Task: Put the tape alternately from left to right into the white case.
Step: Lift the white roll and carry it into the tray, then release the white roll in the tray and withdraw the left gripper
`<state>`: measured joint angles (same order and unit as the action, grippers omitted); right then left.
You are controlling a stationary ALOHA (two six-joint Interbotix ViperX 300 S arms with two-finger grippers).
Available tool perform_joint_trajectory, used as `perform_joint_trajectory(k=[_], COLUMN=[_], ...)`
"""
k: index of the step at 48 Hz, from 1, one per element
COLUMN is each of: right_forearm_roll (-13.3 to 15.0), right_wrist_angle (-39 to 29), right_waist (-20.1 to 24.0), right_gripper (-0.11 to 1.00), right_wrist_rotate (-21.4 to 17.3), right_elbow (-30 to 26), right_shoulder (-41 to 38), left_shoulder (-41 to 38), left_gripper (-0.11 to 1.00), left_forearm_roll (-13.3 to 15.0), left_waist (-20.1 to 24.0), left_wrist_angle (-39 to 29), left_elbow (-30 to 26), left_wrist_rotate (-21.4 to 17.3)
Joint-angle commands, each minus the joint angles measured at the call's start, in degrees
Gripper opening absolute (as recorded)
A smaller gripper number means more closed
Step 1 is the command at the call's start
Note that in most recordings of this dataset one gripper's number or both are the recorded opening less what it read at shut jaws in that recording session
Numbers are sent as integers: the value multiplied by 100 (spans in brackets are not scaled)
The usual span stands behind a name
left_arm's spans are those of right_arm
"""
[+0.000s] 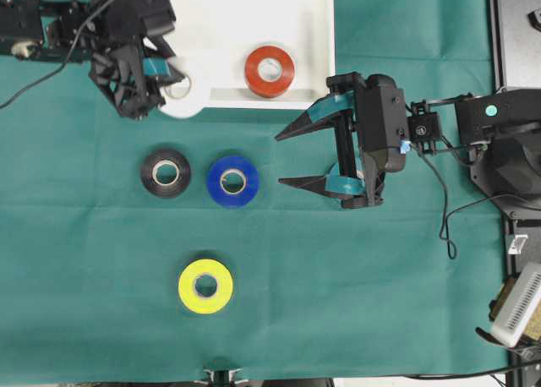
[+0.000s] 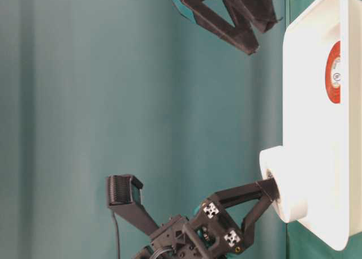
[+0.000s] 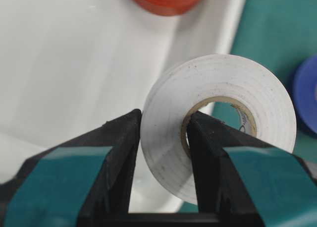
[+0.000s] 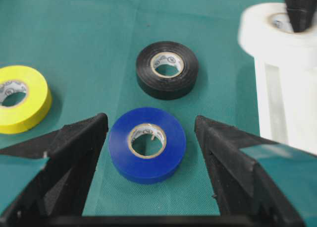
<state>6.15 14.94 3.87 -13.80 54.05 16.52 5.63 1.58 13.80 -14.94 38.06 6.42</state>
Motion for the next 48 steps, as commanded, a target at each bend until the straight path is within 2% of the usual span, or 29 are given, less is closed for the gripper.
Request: perform_joint_trajectory(k=[1,9,36,41,48], right_forearm_roll=[0,0,0,0,0], right_wrist_angle=[53,53,62,62,62], right_waist=[9,9,9,9,9], right_gripper=[73,73,73,73,73], right_wrist_rotate=[-9,-9,-9,-9,-9], right_elbow=[-53,-53,-53,-62,-62], right_shoulder=[35,35,35,35,35], left_shoulder=[9,-141,-272,-272,-264], left_gripper=[-2,-2,-1,12,52], left_forearm_roll=[-9,-9,-18,-26,-18], left_waist=[158,343,387,378,378], left_wrist_angle=[79,123,123,123,123], left_elbow=[-167,-176,-158,-123,-53], left_wrist_rotate=[-9,-9,-281,-281,-272])
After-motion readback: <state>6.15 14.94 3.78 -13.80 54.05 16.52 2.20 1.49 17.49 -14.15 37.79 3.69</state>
